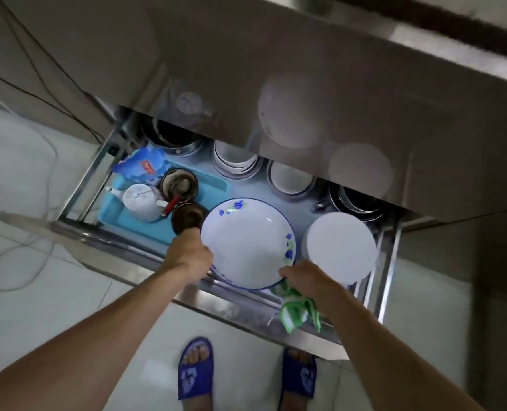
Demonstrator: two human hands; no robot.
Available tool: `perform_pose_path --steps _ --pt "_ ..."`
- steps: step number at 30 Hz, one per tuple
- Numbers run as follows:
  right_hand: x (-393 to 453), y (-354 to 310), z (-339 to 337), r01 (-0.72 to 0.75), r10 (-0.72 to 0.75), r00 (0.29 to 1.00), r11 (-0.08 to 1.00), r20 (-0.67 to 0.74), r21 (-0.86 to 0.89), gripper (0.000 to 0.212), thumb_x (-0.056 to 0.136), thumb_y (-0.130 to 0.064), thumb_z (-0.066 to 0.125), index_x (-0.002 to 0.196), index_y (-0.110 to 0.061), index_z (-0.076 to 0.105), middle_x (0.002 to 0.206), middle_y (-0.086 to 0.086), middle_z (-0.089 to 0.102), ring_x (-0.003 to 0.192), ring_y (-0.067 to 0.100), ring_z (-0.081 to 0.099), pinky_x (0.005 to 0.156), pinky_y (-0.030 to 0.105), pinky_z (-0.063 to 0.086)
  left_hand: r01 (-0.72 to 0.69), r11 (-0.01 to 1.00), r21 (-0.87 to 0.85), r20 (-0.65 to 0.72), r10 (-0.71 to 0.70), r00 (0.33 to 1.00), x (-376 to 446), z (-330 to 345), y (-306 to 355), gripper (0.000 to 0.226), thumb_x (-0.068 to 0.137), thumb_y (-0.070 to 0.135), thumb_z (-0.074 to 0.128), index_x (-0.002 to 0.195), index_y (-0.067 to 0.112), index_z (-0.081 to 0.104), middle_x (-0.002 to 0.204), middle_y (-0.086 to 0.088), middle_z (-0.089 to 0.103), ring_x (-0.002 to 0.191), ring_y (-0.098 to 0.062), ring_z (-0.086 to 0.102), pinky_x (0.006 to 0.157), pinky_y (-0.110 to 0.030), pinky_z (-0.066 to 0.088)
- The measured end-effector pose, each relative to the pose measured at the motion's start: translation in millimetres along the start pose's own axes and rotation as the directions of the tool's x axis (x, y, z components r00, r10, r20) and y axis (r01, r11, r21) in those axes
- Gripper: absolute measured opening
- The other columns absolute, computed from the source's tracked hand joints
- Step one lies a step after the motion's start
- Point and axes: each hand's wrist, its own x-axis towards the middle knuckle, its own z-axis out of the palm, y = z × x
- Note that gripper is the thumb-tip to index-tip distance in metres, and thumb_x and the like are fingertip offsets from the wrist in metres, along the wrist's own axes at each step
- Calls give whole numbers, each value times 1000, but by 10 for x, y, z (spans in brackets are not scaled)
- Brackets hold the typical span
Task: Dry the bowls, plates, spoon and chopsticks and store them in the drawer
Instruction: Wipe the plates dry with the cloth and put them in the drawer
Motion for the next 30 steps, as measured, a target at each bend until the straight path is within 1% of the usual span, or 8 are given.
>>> perform_pose_path --steps 3,7,11,16,19,21,25,30 --pt "275 51 111 -54 53 999 998 -10 -24 29 88 -19 61 110 -2 68 107 20 71 95 31 67 77 36 51 15 999 29 26 -15 1000 242 162 -40 31 93 8 53 123 3 60 127 -26 60 117 -41 57 92 -36 46" --pt "557 150 190 -86 85 996 996 -41 -24 39 85 -26 62 118 -6 66 108 17 70 99 34 68 92 46 57 1 998 58 45 -4 999 480 374 -41 31 87 1 56 118 -2 63 118 -26 65 112 -41 61 89 -38 51" --pt "690 199 223 -106 101 991 993 -84 -54 36 96 -29 59 122 -4 62 119 18 66 109 32 64 95 39 53 -22 996 86 47 18 999 694 559 -40 28 85 1 59 111 -1 67 108 -20 72 102 -36 68 82 -37 56" --pt "939 302 311 -109 104 989 993 -106 -45 39 99 -28 55 127 -1 58 123 19 64 112 34 62 98 40 52 -34 998 55 21 33 999 893 740 -77 25 82 4 61 106 2 69 100 -16 73 88 -35 71 75 -40 62" --pt "1046 340 322 -134 127 985 990 -116 -54 37 100 -30 53 124 -2 59 121 17 64 111 31 62 86 32 49 -65 994 84 9 64 998 967 825 -69 24 87 6 61 111 2 66 109 -17 71 98 -35 68 76 -32 56" --pt "1113 375 346 -136 130 985 990 -115 -43 37 101 -30 53 123 -2 59 121 17 63 111 32 61 88 34 50 -67 992 103 9 67 998 1011 885 -71 24 89 7 60 112 2 65 112 -17 70 103 -35 66 77 -33 51" --pt "1202 421 379 -149 143 984 988 -110 -47 39 101 -32 53 124 -2 59 121 17 63 111 32 61 90 35 50 -68 991 112 17 67 998 1052 944 -85 25 87 7 60 111 2 65 112 -19 69 100 -37 67 85 -39 58" --pt "1285 466 422 -144 137 983 988 -125 -48 40 102 -34 52 126 -2 56 119 16 60 104 30 58 85 32 47 -103 963 247 -2 107 994 1060 975 -33 29 93 9 60 120 0 60 122 -22 63 115 -38 59 92 -39 49"
